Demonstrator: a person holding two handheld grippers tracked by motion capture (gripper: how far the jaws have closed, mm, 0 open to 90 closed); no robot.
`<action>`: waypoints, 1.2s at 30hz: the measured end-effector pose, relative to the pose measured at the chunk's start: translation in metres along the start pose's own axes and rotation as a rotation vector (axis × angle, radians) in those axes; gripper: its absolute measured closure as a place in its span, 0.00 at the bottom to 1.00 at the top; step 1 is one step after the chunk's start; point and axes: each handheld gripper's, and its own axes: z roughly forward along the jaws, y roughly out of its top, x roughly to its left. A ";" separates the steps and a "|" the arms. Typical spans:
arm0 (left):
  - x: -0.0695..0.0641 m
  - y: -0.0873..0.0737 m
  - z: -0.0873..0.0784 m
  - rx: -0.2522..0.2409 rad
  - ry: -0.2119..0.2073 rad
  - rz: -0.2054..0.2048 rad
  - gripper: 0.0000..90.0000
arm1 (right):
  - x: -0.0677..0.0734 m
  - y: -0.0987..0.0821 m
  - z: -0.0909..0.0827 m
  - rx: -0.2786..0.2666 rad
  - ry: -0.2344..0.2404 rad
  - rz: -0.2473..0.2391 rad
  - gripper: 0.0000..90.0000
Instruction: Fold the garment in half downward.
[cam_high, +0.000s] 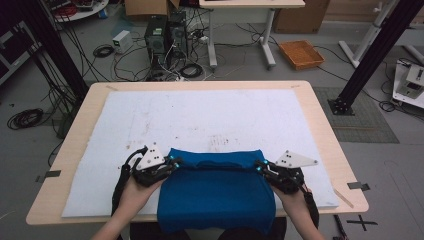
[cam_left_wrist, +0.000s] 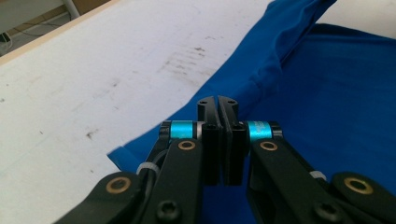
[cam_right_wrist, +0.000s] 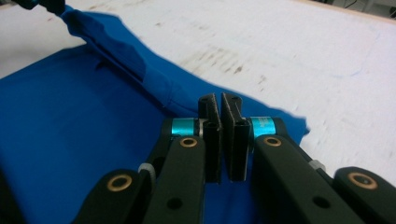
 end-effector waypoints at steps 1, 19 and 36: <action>-0.003 -0.003 -0.001 0.006 -0.002 0.010 0.98 | 0.002 -0.003 -0.002 0.008 0.005 -0.007 0.97; -0.052 -0.042 -0.003 0.136 -0.089 0.063 0.91 | 0.035 -0.048 -0.018 0.167 0.027 -0.030 0.91; 0.035 -0.027 0.017 0.043 0.132 -0.345 0.60 | -0.032 -0.014 0.020 0.069 -0.054 0.238 0.85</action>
